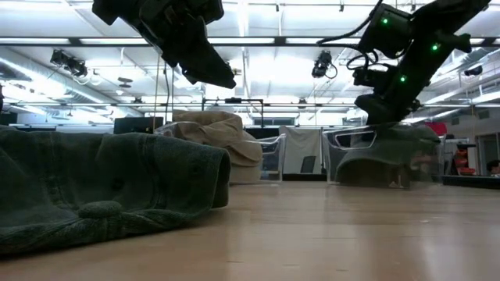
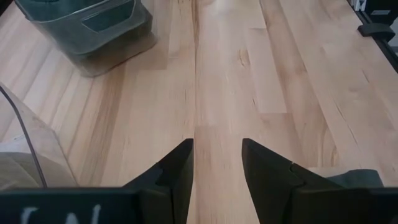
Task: Pick & Place hat
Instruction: Put the top black cap into the right transparent bin
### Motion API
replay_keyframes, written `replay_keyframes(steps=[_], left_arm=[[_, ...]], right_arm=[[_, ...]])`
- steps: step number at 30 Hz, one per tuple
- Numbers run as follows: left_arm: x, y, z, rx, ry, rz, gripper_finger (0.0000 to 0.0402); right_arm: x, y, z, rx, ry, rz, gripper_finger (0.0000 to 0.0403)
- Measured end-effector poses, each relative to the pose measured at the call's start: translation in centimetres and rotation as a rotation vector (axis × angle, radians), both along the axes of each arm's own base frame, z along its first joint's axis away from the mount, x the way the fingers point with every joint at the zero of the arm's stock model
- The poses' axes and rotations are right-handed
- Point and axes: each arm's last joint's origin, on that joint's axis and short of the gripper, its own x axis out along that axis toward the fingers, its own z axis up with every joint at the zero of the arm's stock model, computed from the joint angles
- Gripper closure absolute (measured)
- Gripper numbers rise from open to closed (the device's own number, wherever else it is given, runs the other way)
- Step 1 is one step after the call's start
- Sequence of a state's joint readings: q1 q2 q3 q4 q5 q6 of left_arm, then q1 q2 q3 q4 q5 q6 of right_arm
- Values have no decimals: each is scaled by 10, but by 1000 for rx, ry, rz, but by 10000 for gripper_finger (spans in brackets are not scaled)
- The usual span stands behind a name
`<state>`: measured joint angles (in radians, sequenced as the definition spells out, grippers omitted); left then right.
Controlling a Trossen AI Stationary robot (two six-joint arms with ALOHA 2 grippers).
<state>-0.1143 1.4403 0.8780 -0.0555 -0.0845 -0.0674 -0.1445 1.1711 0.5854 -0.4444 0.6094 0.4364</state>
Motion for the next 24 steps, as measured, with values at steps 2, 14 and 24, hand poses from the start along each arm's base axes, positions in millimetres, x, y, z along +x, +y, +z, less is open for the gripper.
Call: replay_keyframes(steps=[2, 14, 24], left_arm=[[0, 0, 0, 0, 0, 0, 262], [0, 0, 0, 0, 0, 0, 262], [0, 0, 0, -6, 1, 4, 262]], right_arm=[[-1, -2, -1, -1, 8, -7, 371], [0, -7, -1, 44, 58, 134, 276], [8, -1, 82, 72, 96, 152, 242]])
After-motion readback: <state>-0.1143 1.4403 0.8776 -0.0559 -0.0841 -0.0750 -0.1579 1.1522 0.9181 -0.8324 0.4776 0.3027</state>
